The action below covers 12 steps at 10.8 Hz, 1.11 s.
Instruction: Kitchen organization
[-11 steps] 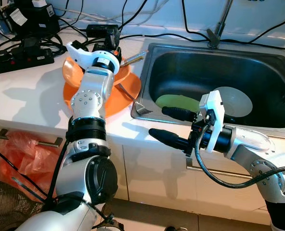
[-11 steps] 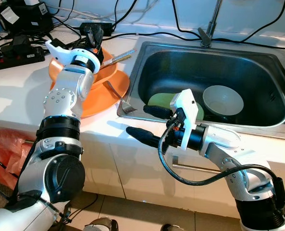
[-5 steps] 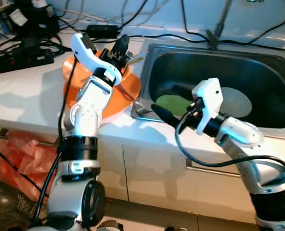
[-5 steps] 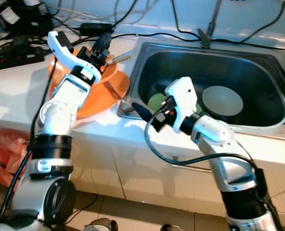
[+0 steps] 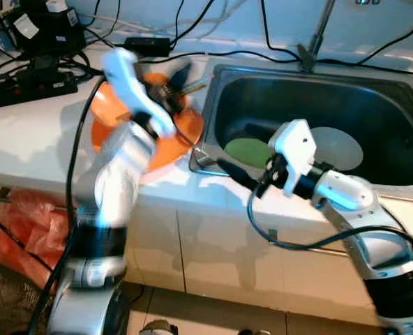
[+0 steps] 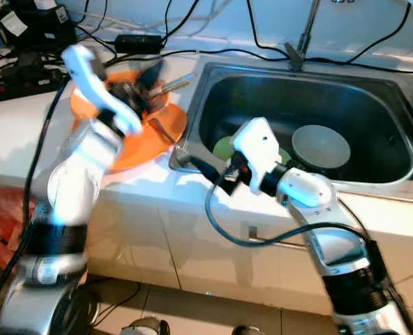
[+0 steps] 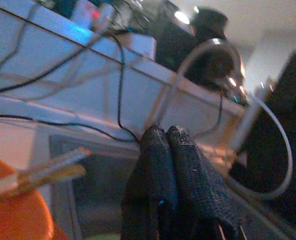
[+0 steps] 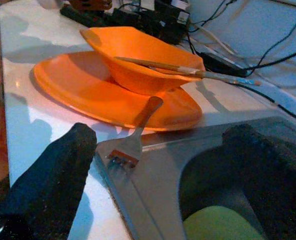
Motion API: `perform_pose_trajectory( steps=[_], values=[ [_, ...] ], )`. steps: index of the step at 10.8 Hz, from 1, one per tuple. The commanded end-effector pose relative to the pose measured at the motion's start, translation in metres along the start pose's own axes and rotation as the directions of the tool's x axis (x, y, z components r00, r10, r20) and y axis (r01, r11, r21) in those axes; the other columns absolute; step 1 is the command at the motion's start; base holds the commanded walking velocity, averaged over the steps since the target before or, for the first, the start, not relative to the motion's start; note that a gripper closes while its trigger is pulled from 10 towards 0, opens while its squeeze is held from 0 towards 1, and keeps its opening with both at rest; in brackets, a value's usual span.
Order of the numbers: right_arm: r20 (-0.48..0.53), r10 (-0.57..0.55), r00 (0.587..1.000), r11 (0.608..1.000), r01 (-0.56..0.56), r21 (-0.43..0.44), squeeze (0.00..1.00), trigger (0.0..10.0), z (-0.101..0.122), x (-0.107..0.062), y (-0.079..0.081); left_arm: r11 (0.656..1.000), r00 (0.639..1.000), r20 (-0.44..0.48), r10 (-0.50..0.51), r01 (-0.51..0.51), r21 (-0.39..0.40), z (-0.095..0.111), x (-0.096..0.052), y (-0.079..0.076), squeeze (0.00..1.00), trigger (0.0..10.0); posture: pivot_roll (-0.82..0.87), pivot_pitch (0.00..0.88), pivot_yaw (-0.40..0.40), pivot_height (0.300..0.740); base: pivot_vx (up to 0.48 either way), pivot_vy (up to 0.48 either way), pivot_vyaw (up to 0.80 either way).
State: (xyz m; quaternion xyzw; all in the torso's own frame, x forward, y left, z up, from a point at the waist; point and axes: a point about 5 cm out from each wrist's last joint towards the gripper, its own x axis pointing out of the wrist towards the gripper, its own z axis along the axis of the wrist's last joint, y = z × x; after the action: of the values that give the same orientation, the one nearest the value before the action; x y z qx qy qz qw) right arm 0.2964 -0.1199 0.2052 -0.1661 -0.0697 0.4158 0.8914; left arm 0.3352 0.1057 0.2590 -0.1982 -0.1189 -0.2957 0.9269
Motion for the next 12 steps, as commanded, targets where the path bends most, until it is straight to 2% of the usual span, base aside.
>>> perform_pose_trajectory(
  steps=[1, 2, 5, 6, 8, 9, 10, 11, 12],
  values=[
    [0.015, 0.042, 0.999, 0.998, -0.041, -0.045, 0.0, 10.0, 0.004, 0.003, 0.001, 0.998, 0.999, -0.024, -0.036, 0.037, 0.056, 0.0, -0.003, -0.007, 0.0, 10.0, 0.09, 0.066, 0.006, 0.74, 0.0, 0.0, 0.0],
    [0.007, 0.076, 0.997, 0.994, -0.076, -0.082, 0.0, 10.0, 0.002, 0.005, 0.002, 0.992, 0.997, -0.048, -0.066, 0.071, 0.1, -0.003, -0.009, -0.012, 0.0, 10.0, 0.09, 0.066, 0.006, 0.74, 0.0, 0.0, 0.0],
    [-0.023, 0.152, 0.988, 0.976, -0.154, -0.154, 0.0, 10.0, -0.008, 0.011, 0.007, 0.987, 0.991, -0.107, -0.078, 0.092, 0.129, -0.01, -0.025, -0.014, 0.0, 10.0, 0.12, 0.084, -0.002, 0.74, 0.0, 0.0, 0.0],
    [-0.037, 0.183, 0.983, 0.964, -0.186, -0.191, 0.0, 10.0, -0.014, 0.015, 0.008, 0.984, 0.988, -0.148, -0.054, 0.078, 0.16, -0.014, -0.04, -0.009, 0.0, 10.0, 0.13, 0.091, -0.003, 0.74, 0.0, 0.0, 0.0],
    [-0.025, 0.196, 0.98, 0.959, -0.197, -0.205, 0.0, 10.0, -0.016, 0.022, 0.01, 0.979, 0.972, -0.233, -0.018, 0.064, 0.191, -0.026, -0.067, -0.002, 0.0, 10.0, 0.15, 0.105, -0.006, 0.74, 0.0, 0.0, 0.0],
    [-0.015, 0.197, 0.98, 0.958, -0.196, -0.212, 0.0, 10.0, -0.015, 0.025, 0.011, 0.978, 0.966, -0.259, 0.001, 0.053, 0.203, -0.03, -0.077, 0.001, 0.0, 10.0, 0.15, 0.105, -0.006, 0.74, 0.0, 0.0, 0.0],
    [-0.003, 0.195, 0.981, 0.958, -0.191, -0.213, 0.0, 10.0, -0.015, 0.027, 0.011, 0.976, 0.964, -0.266, 0.005, 0.053, 0.212, -0.031, -0.081, 0.001, 0.0, 10.0, 0.16, 0.109, -0.007, 0.74, 0.0, 0.0, 0.0],
    [0.015, 0.19, 0.982, 0.959, -0.182, -0.217, 0.0, 10.0, -0.014, 0.031, 0.014, 0.969, 0.968, -0.248, 0.025, 0.038, 0.243, -0.029, -0.081, 0.002, 1.0, 10.0, 0.15, 0.112, -0.012, 0.74, 0.0, 0.0, 0.0],
    [0.022, 0.192, 0.981, 0.959, -0.182, -0.218, 0.0, 10.0, -0.014, 0.032, 0.014, 0.961, 0.971, -0.236, 0.046, 0.022, 0.276, -0.028, -0.08, 0.003, 1.0, 10.0, 0.15, 0.112, -0.014, 0.74, 0.0, 0.0, 0.0]
  ],
)
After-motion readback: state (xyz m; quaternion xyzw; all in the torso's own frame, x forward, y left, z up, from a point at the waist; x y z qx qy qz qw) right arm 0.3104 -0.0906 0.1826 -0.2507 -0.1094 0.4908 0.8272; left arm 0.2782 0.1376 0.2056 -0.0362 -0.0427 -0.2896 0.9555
